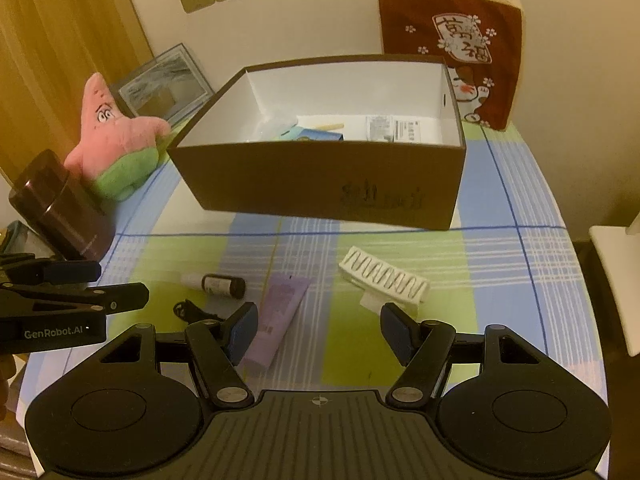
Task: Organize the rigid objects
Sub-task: 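Move both open tools toward the black cable and purple tube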
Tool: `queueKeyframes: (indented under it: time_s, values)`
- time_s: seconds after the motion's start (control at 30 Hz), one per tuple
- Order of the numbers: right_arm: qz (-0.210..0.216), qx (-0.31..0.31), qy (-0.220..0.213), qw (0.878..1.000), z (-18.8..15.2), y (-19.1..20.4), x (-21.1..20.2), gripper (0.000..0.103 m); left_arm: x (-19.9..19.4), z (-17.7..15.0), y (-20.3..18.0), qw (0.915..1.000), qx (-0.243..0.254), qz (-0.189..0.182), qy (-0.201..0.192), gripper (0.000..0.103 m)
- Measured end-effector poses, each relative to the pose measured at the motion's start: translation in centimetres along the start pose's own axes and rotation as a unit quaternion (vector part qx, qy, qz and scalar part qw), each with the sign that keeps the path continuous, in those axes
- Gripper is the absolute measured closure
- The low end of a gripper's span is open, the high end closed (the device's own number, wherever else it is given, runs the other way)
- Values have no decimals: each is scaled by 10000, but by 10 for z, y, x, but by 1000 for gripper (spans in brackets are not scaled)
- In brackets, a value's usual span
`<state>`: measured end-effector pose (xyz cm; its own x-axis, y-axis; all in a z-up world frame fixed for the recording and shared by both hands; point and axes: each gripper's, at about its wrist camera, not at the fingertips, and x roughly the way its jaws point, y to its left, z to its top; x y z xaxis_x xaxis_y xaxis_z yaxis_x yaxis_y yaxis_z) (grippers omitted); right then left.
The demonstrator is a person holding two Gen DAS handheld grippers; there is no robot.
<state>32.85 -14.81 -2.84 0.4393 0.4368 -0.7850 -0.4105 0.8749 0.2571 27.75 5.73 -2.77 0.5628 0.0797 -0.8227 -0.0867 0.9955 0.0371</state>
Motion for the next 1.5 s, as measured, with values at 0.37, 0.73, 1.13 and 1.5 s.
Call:
queueKeyframes:
  time_s: [0.37, 0.73, 1.13, 1.5]
  values:
    - [-26, 55, 127, 9999, -10, 4, 3, 35, 3, -12, -2, 9999, 41, -31, 117, 40]
    - [-67, 81, 234, 9997, -15, 4, 9, 35, 9, -18, -3, 9998, 34, -62, 197, 40]
    - [-98, 164, 350, 9992, -22, -3, 21, 35, 22, -22, -5, 9995, 31, -100, 289, 40]
    - [-121, 282, 338, 9990, -32, -22, 38, 35, 43, -28, -12, 9991, 5, -242, 338, 40]
